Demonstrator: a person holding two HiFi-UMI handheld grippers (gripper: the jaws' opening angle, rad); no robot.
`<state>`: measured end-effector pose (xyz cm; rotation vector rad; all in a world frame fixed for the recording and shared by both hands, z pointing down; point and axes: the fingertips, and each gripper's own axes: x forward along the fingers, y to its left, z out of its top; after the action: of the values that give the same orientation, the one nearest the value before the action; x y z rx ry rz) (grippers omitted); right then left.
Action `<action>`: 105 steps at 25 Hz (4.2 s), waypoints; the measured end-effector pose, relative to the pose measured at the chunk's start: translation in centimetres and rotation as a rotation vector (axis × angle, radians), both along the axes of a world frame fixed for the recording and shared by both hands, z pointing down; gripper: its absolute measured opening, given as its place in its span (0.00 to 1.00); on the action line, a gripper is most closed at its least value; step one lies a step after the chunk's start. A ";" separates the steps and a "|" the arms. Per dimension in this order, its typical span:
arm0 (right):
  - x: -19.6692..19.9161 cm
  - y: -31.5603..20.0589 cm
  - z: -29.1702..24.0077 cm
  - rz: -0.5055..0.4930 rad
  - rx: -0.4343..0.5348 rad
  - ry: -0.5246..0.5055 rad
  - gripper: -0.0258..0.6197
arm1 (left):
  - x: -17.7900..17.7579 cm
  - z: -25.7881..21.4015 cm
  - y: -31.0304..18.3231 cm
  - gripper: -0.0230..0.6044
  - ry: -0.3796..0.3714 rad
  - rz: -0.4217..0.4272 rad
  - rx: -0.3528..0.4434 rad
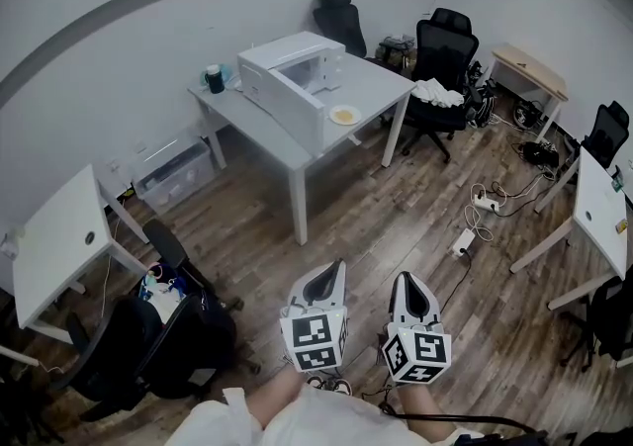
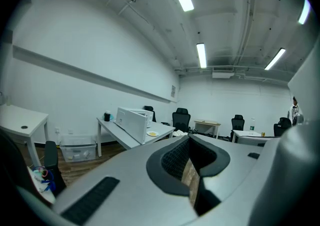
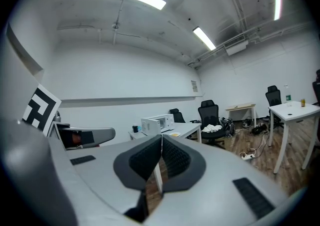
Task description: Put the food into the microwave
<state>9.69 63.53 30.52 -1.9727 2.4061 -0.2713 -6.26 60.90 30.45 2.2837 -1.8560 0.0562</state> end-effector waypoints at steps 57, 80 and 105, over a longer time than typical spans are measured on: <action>13.5 -33.5 2.5 -0.114 -0.082 -0.053 0.07 | 12.7 1.7 -31.0 0.50 -0.101 -0.123 -0.025; 14.4 -44.1 5.9 -0.194 -0.124 -0.089 0.07 | 14.0 5.1 -40.2 0.50 -0.116 -0.192 -0.075; 12.9 -71.4 5.0 -0.342 -0.092 -0.016 0.07 | 13.6 6.9 -65.6 0.50 -0.094 -0.302 -0.128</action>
<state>22.54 -7.88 35.53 -1.5693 2.7579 -0.4076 7.33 -4.75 37.31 1.9267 -2.1560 0.2339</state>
